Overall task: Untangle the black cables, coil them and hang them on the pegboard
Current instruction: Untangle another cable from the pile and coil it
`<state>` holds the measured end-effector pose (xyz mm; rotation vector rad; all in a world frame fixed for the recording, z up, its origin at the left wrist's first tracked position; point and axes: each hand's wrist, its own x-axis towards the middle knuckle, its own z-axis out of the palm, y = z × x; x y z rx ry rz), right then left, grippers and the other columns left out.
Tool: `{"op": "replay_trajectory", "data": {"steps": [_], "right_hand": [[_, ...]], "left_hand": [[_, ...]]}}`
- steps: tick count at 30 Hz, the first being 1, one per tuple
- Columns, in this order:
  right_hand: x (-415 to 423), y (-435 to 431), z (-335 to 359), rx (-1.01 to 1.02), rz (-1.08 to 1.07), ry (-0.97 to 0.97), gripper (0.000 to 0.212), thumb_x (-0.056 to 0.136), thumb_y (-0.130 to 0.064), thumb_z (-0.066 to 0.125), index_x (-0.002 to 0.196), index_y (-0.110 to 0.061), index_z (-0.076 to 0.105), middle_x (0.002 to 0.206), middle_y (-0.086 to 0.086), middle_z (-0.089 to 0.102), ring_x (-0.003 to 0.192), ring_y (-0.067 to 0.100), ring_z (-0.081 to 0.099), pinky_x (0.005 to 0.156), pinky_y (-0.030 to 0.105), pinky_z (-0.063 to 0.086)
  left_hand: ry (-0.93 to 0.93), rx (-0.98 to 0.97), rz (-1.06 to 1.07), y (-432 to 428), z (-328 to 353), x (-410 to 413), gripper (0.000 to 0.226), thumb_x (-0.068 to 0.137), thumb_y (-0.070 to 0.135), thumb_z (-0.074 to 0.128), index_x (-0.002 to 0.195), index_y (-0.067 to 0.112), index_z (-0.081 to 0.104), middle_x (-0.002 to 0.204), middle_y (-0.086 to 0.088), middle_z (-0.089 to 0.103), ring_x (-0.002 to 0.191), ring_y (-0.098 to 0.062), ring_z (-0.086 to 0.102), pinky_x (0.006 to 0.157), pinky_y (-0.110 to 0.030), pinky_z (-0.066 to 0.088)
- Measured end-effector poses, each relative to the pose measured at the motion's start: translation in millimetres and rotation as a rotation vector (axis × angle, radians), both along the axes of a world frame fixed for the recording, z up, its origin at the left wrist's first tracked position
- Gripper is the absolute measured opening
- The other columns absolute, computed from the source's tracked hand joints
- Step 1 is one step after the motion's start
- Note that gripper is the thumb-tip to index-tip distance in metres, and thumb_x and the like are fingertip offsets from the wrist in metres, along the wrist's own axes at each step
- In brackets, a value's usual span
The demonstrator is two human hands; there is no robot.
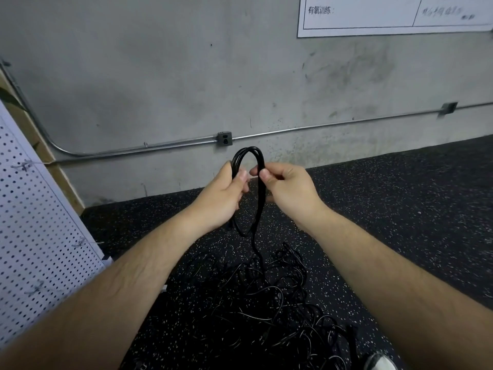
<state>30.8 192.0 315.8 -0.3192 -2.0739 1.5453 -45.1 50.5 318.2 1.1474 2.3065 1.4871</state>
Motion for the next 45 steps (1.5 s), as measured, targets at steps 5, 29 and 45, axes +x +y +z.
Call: {"op": "replay_trajectory", "data": {"steps": [5, 29, 45], "right_hand": [[-1.9, 0.1, 10.3, -0.167, 0.087, 0.043, 0.02, 0.101, -0.008, 0.059, 0.099, -0.015, 0.077, 0.089, -0.008, 0.077, 0.083, -0.007, 0.07, 0.072, 0.005, 0.049], [8.5, 22.7, -99.4, 0.452, 0.356, -0.631, 0.033, 0.107, -0.044, 0.041, 0.093, -0.021, 0.059, 0.084, 0.001, 0.061, 0.072, 0.013, 0.054, 0.064, 0.026, 0.046], [5.8, 2.4, 8.5, 0.571, 0.139, 0.132, 0.017, 0.101, -0.022, 0.061, 0.113, -0.022, 0.073, 0.102, -0.021, 0.069, 0.097, -0.007, 0.06, 0.085, 0.01, 0.043]], "left_hand": [[0.0, -0.009, 0.017, 5.1, -2.2, -0.3, 0.014, 0.103, 0.019, 0.057, 0.112, 0.026, 0.048, 0.093, 0.012, 0.062, 0.076, 0.002, 0.059, 0.07, -0.019, 0.044], [-0.096, 0.378, 0.432, -40.7, 32.9, -51.6, 0.012, 0.104, 0.009, 0.053, 0.111, 0.017, 0.059, 0.091, 0.004, 0.07, 0.071, -0.001, 0.054, 0.073, -0.023, 0.045], [-0.493, 0.172, 0.033, -19.2, 3.4, -33.1, 0.029, 0.109, 0.029, 0.043, 0.111, 0.011, 0.066, 0.088, -0.003, 0.062, 0.065, -0.007, 0.052, 0.054, -0.02, 0.041]]}}
